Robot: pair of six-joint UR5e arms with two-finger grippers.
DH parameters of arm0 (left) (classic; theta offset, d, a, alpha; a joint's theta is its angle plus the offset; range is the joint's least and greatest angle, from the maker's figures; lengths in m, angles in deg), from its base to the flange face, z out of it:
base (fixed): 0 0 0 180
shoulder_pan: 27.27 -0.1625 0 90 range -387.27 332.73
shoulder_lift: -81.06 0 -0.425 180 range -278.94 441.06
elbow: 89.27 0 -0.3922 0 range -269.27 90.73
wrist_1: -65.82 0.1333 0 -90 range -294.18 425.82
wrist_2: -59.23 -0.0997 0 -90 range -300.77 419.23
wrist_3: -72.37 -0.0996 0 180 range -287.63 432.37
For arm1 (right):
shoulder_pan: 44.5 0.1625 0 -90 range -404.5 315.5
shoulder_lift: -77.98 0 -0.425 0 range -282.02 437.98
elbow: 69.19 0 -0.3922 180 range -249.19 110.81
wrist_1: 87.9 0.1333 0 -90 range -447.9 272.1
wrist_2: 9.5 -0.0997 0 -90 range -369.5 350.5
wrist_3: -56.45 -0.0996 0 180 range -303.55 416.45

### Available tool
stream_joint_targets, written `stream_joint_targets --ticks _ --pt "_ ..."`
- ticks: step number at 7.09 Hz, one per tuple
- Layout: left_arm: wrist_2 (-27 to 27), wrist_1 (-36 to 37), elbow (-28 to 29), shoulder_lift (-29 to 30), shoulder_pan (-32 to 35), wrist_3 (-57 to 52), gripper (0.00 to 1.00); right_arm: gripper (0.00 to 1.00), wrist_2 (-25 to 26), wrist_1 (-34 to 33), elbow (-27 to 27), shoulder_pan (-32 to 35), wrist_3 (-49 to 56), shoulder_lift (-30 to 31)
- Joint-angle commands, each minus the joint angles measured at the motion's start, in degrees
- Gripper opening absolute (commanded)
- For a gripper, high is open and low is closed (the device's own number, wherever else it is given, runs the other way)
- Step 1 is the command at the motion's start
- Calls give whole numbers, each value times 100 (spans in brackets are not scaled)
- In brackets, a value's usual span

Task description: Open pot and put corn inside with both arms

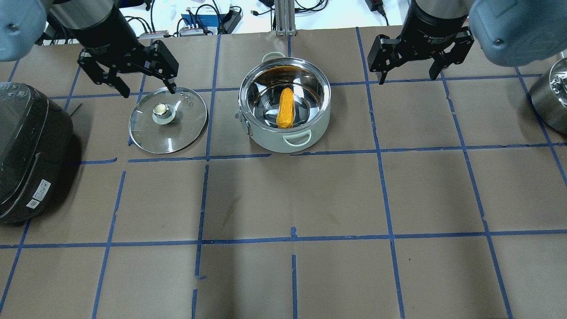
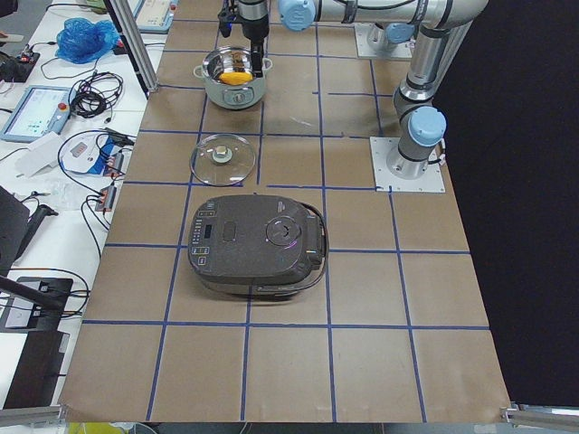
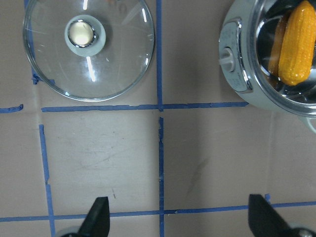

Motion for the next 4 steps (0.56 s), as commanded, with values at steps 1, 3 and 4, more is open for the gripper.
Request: stream_joint_targets --ticks 1,3,4 --pt "-3 96 -71 -90 362 82 100 100 -3 132 67 -25 2 -13" --pt "-30 44 -97 -223 371 -34 100 100 -12 123 67 -25 2 -4" --pt "-21 26 -106 -258 362 -34 100 100 -3 114 67 -16 2 -4"
